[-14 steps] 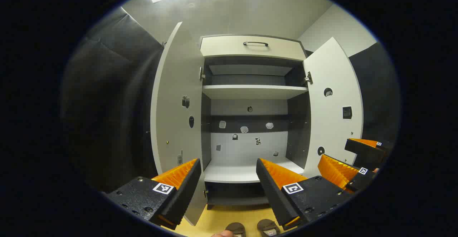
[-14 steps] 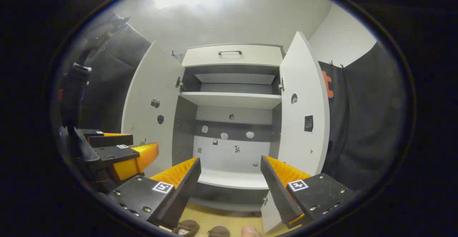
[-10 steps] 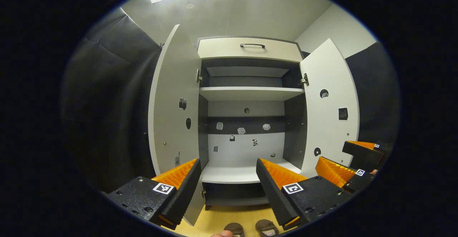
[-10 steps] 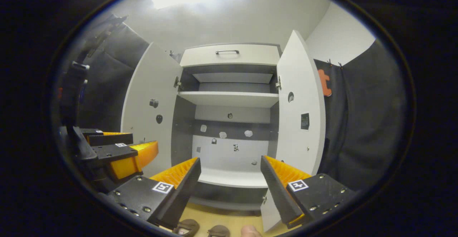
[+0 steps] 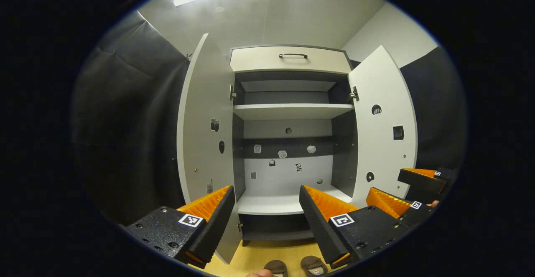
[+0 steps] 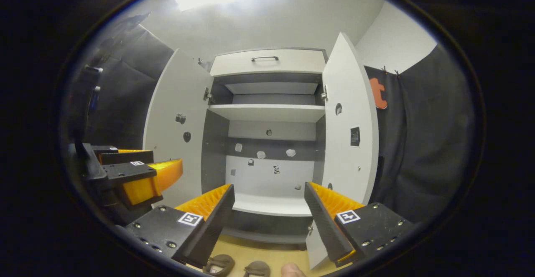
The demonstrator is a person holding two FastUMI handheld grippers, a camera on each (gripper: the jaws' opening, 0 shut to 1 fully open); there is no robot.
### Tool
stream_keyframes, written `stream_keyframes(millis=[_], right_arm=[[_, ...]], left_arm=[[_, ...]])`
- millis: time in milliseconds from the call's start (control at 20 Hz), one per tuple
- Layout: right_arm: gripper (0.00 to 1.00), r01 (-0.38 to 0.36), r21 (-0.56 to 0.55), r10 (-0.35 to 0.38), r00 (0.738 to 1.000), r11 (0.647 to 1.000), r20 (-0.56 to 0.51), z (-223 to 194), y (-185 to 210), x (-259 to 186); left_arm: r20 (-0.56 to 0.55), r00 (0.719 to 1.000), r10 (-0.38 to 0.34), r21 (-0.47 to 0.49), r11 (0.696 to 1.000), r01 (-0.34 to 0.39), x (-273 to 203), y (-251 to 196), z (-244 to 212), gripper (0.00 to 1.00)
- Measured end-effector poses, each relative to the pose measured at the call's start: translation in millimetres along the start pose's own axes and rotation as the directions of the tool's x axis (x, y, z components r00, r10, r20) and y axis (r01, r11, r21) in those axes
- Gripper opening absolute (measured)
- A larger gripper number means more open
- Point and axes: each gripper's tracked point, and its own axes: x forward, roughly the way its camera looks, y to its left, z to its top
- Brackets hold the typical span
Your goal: Grab one shoe with the right hand and put it into the shoe cabinet, grab the other shoe with the left hand and put it into the shoe cabinet; then close the right door with the right hand and the left door with the left hand.
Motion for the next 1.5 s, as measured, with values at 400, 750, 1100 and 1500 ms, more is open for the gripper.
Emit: stream_keyframes(millis=[400,750,1100,1500], right_arm=[[1.00,-0.030,0.043,0.038,0.980,0.999,-0.197,-101.8,13.0,-2.7],[1.00,-0.081,0.094,0.119,0.833,0.992,-0.540,-265.8,33.2,-29.6],[1.00,-0.149,0.178,0.232,0.599,0.973,-0.766,-392.3,70.6,-76.1],[1.00,-0.080,0.201,0.215,0.455,0.976,-0.864,-483.2,77.1,-80.7]], left_arm=[[-0.015,0.999,0.047,-0.001,0.999,-0.047,0.7,10.5,-2.9,0.95],[-0.025,0.993,0.112,0.030,0.993,-0.111,-17.8,48.1,-1.3,0.95],[-0.042,0.976,0.214,0.080,0.974,-0.210,-36.9,84.2,-2.9,0.95],[-0.076,0.913,0.402,0.158,0.908,-0.387,-84.2,144.3,-4.8,0.98]])
